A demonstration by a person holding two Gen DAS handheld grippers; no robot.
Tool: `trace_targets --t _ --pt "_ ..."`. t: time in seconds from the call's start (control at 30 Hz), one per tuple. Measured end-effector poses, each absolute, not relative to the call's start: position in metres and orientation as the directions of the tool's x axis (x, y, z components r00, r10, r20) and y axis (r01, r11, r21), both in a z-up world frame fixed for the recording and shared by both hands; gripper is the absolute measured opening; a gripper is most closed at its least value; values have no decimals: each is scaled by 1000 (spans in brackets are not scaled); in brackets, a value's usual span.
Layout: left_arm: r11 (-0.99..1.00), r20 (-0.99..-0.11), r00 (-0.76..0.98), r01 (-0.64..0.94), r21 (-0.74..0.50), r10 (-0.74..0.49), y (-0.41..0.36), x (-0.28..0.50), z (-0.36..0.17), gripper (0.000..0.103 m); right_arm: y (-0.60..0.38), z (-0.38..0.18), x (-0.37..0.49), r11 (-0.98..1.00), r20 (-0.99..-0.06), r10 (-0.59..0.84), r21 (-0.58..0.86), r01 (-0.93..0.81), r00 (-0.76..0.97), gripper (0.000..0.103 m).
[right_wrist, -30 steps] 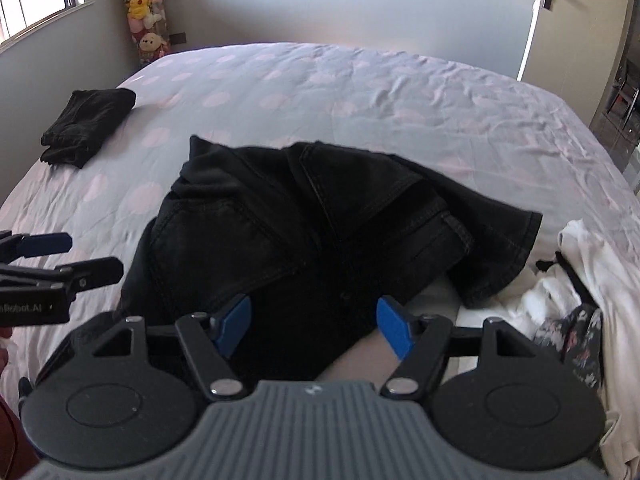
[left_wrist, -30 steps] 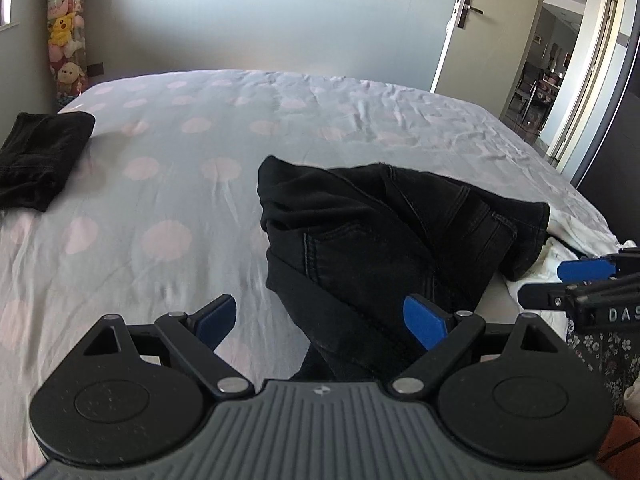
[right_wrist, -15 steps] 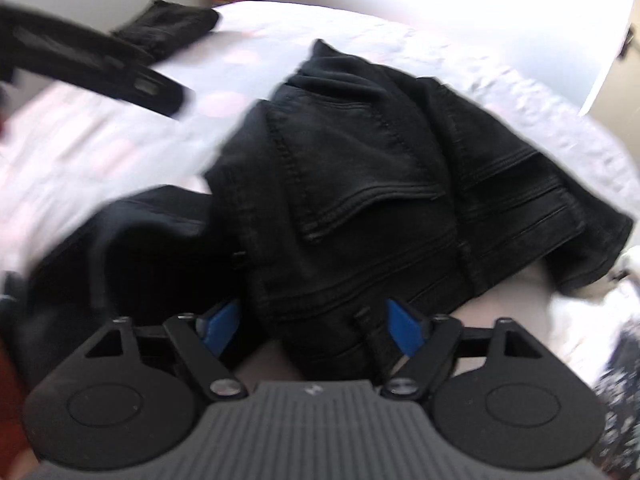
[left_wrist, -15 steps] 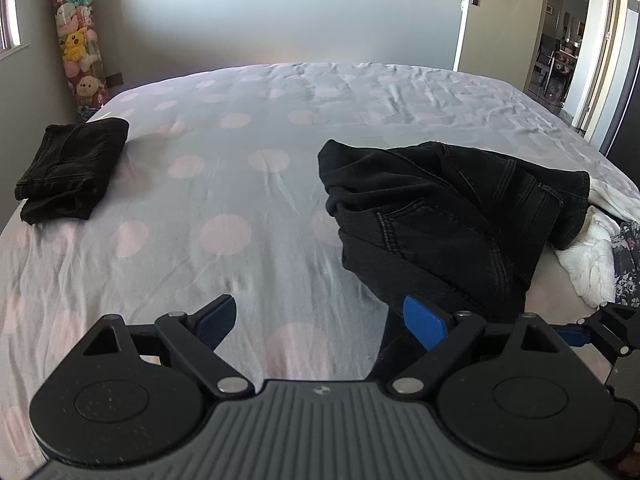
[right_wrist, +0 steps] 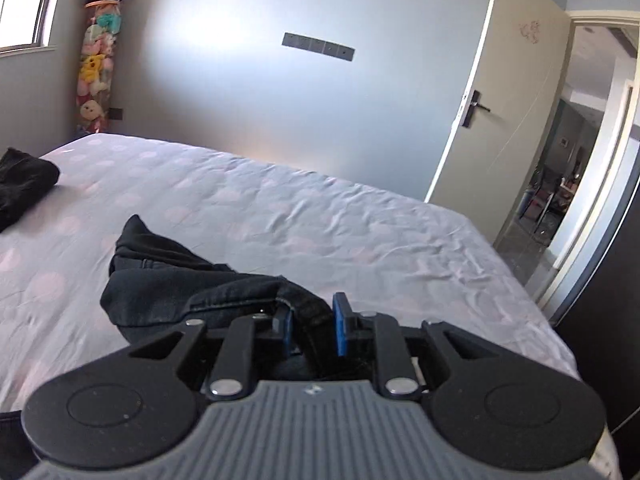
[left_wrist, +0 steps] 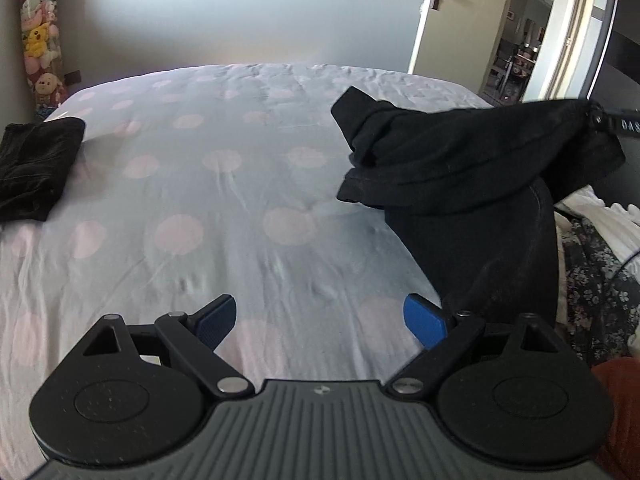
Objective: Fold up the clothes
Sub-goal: 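Grasp the jeans leg hem with the left tool while the right tool holds the waistband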
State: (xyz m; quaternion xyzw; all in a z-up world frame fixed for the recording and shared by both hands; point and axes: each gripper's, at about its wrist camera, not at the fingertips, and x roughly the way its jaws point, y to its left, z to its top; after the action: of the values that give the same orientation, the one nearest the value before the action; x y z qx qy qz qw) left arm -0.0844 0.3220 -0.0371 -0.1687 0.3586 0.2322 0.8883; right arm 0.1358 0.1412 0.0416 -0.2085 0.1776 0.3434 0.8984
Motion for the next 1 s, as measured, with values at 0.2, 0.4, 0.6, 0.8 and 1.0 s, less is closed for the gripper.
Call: trace_targets --t 0.2,0.4,0.6,0.8,1.0 --pt "897 -644 750 -377 -231 150 289 -55 -34 103 139 63 170 704 -458 517 -253 -664 723 22" --pt "940 -691 716 -294 -174 96 255 -16 -67 103 136 65 178 691 -456 535 -249 -679 712 22" --pt "936 -738 672 -292 -198 54 251 4 -100 50 132 64 180 675 -461 551 -244 -696 696 22" --pt "923 -747 652 -354 -151 127 271 -6 -78 10 123 80 174 681 -398 572 -256 -686 717 22" --pt "870 -692 617 -492 33 375 334 -63 -5 10 113 134 150 679 -242 609 -333 -654 755 21"
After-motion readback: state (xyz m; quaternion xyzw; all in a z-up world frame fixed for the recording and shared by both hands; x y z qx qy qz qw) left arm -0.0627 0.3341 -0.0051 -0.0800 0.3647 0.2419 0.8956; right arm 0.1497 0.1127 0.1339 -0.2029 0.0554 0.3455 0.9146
